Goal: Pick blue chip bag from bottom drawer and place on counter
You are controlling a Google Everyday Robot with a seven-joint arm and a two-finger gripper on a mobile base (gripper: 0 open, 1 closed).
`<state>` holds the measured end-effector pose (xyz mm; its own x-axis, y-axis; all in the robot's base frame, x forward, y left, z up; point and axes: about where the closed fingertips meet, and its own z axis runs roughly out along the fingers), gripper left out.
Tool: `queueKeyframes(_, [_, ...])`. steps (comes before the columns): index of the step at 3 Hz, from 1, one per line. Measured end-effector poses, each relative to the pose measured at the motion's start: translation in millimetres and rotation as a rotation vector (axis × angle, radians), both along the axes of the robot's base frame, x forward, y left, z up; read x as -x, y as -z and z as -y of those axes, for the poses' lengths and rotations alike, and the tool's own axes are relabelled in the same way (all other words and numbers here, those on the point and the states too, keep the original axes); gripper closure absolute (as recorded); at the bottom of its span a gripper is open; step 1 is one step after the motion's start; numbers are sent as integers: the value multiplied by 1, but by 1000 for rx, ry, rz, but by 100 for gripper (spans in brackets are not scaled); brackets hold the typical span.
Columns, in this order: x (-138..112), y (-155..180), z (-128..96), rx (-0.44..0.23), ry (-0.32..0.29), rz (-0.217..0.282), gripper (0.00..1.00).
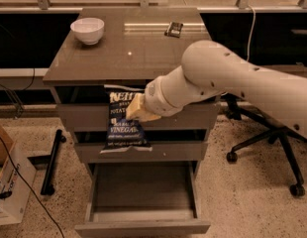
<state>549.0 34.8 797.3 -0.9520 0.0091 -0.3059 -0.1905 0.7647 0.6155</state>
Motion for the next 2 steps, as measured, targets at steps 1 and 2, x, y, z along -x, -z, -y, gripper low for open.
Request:
queueKeyframes(1, [3, 6, 3, -2, 1, -5, 100])
queueKeyframes(2, [2, -5, 6, -19, -3, 1, 100])
